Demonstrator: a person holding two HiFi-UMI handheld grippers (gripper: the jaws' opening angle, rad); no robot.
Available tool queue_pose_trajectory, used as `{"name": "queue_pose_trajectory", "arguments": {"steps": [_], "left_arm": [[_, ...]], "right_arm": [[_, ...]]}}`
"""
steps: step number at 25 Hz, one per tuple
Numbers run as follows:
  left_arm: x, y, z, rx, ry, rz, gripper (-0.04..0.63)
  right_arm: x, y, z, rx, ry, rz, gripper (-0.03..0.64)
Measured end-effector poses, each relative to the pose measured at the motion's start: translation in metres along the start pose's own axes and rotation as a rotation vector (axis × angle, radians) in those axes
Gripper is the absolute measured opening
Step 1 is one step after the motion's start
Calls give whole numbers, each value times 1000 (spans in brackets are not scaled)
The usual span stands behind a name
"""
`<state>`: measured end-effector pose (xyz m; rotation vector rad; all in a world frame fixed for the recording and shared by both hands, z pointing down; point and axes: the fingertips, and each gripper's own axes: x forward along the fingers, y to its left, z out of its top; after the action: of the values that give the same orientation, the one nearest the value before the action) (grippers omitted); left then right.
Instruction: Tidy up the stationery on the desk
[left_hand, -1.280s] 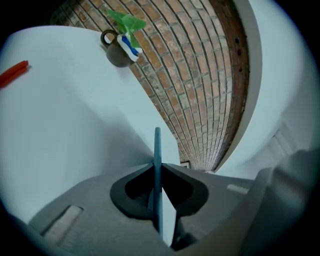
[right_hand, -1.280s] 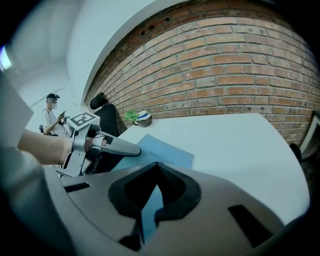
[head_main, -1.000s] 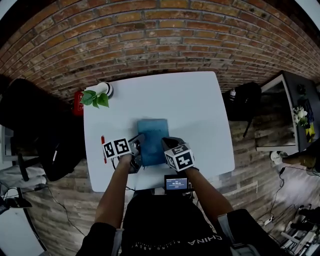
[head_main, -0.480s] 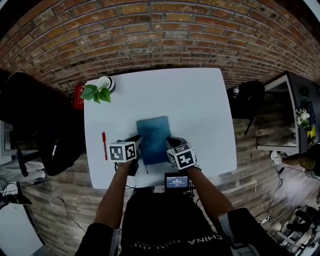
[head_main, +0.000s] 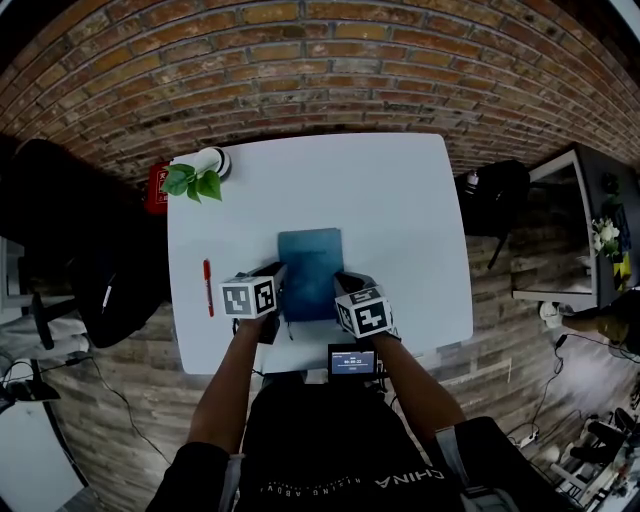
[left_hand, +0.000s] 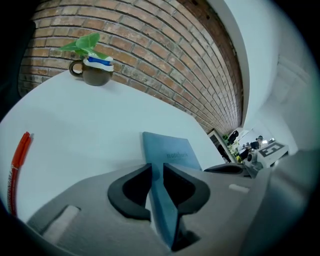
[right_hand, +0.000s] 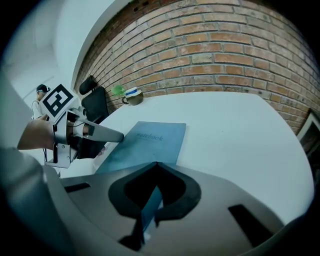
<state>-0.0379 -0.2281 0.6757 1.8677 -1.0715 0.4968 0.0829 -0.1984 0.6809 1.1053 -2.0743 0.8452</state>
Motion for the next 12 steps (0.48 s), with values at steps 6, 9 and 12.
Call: {"name": "queue_pose_trajectory", "arguments": {"steps": [6,9,12], "left_arm": [[-14,3,-5,56,-72,7,75],[-33,4,-14,112,-124,25,45],[-54,4,-29,131,-150,37,12]], "right_arm": [[-3,0,0,-8,1,1,9],[-10,2,3,-17,-11,7,9],[-19,7,5,-27,-26,16,9]]}}
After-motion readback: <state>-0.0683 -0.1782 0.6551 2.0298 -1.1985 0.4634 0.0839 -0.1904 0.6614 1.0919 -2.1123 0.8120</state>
